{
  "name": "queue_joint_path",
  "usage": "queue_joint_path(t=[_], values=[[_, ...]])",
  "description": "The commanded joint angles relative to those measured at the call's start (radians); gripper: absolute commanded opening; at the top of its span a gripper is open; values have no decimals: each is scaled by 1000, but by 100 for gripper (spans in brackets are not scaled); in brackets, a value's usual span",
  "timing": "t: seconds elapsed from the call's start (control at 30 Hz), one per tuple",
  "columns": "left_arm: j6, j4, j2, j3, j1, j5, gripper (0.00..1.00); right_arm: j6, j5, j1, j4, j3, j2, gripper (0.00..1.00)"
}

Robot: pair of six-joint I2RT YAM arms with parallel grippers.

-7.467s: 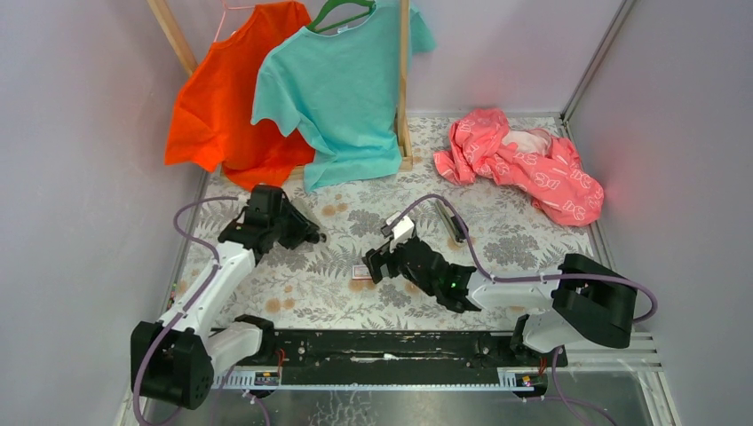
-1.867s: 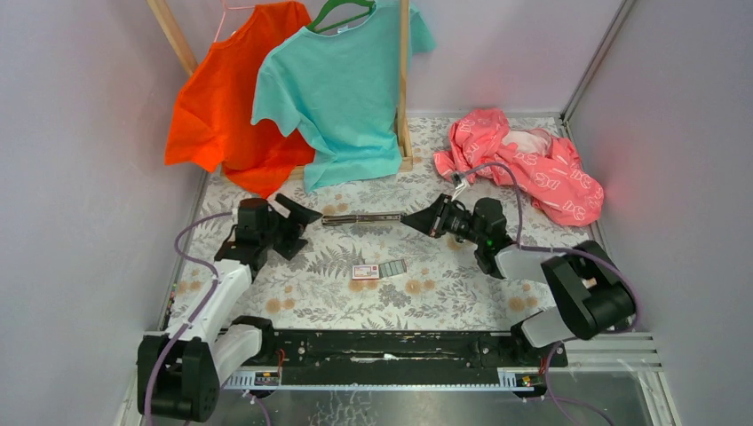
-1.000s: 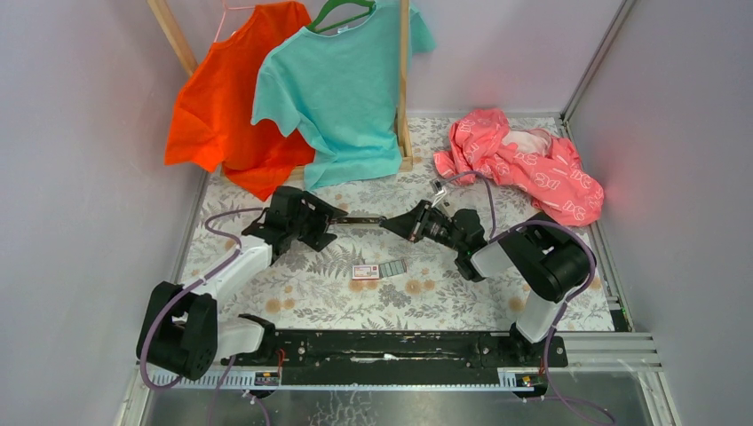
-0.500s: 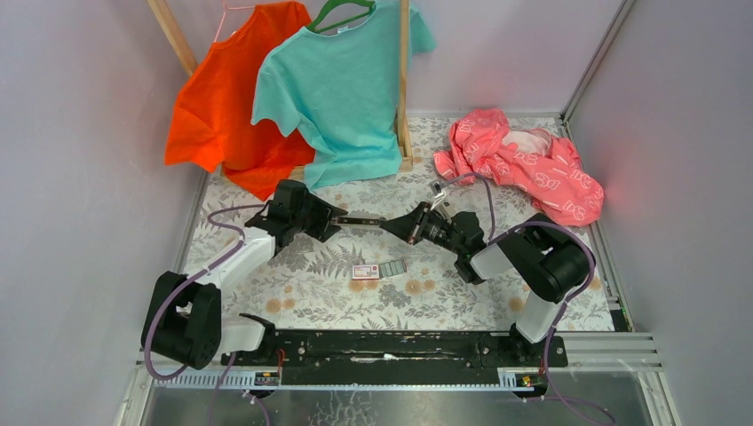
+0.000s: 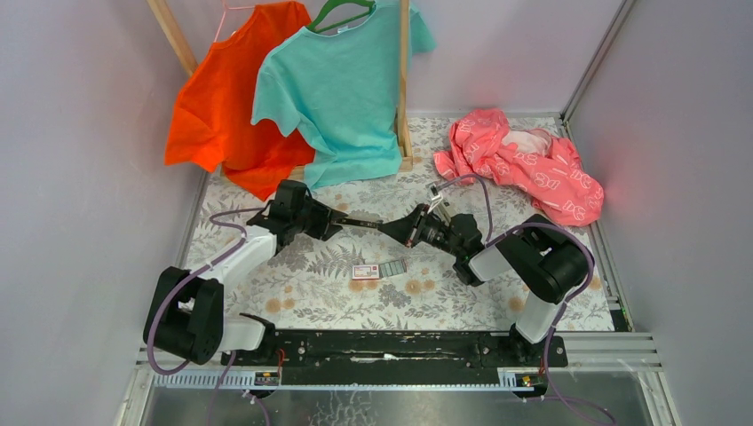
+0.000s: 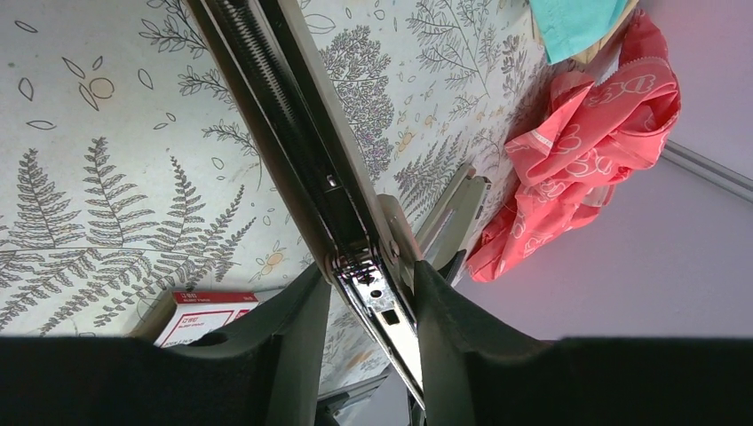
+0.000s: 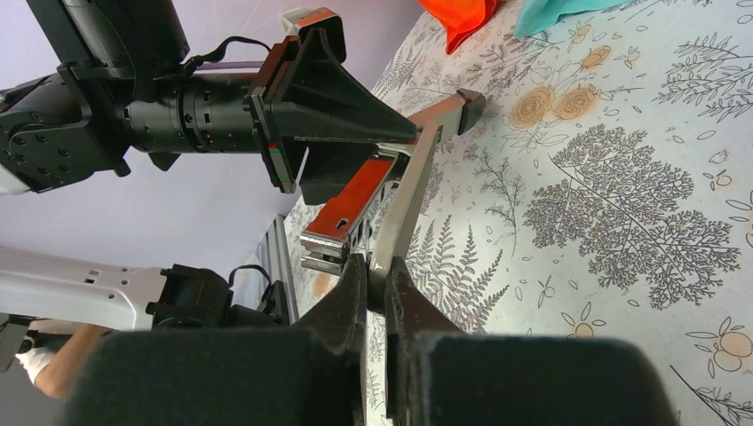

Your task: Load the staples into the stapler

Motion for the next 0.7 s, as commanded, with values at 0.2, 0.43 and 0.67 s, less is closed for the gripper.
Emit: queue_joint_path(t=[0.2, 0.43, 0.67], values=[[20, 11, -10, 13, 61, 23, 0, -53, -42, 20, 172, -11, -6, 28], [77, -25, -8, 21, 143, -2, 0, -61, -56, 22, 157, -19, 13, 47], [228, -124, 48, 63, 165, -69, 0, -87, -46, 23, 87, -27, -10, 53]])
